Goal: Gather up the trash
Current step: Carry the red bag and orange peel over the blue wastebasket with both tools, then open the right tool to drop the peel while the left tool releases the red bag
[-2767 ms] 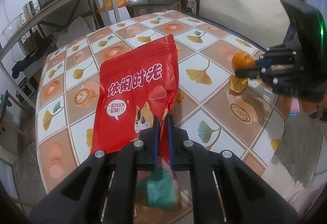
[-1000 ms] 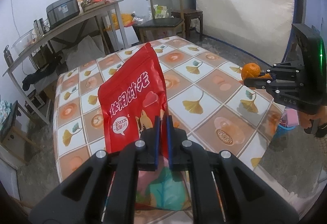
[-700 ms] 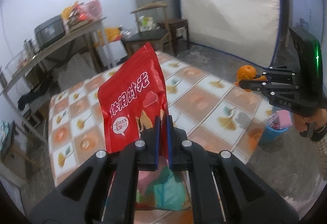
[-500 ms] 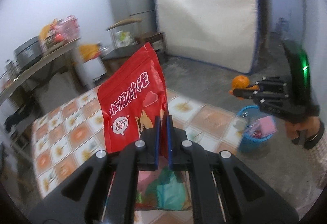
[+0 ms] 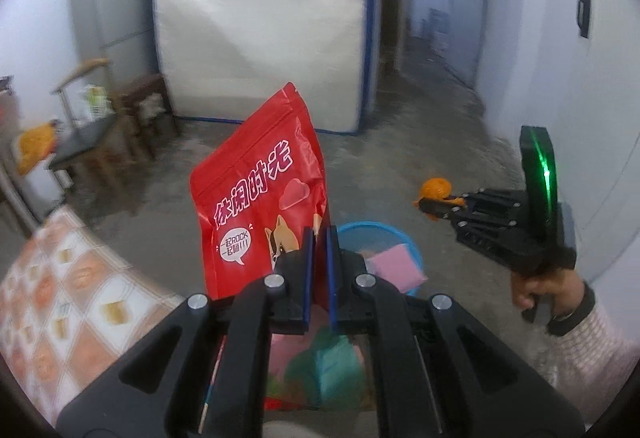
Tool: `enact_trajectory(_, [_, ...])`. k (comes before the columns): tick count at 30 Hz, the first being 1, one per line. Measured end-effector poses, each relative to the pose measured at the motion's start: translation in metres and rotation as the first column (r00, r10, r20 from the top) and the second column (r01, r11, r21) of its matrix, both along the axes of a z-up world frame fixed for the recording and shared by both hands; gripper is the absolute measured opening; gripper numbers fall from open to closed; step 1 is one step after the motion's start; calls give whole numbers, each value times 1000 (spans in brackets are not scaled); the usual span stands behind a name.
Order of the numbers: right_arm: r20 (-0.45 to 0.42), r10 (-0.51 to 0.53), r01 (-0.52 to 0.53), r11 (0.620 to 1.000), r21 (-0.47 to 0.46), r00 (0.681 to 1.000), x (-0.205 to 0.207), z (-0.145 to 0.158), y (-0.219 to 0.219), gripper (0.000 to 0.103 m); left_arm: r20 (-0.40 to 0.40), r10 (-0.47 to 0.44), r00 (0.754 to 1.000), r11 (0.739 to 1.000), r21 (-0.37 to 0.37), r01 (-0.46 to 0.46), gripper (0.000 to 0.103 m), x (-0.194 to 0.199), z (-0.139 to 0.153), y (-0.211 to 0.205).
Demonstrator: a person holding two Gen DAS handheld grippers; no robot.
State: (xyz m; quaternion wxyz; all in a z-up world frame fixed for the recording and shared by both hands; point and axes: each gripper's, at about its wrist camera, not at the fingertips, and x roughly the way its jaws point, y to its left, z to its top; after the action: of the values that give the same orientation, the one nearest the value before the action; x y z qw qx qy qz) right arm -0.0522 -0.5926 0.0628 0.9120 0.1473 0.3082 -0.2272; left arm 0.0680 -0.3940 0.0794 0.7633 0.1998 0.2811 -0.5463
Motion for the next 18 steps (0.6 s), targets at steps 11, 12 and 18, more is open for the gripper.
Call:
enact_trajectory(11, [-86, -115, 130, 973, 189, 990, -12, -109, -90, 8, -188, -95, 978, 983, 137, 122, 5, -21, -147, -151])
enact_trajectory(12, [-96, -123, 141, 969, 205, 988, -11, -119, -99, 8, -195, -88, 977, 981, 153, 119, 5, -18, -159, -161])
enact_trajectory(18, [-112, -142, 168, 947, 274, 984, -4, -156, -123, 8, -221, -77, 972, 969, 215, 126, 8, -4, -231, -205])
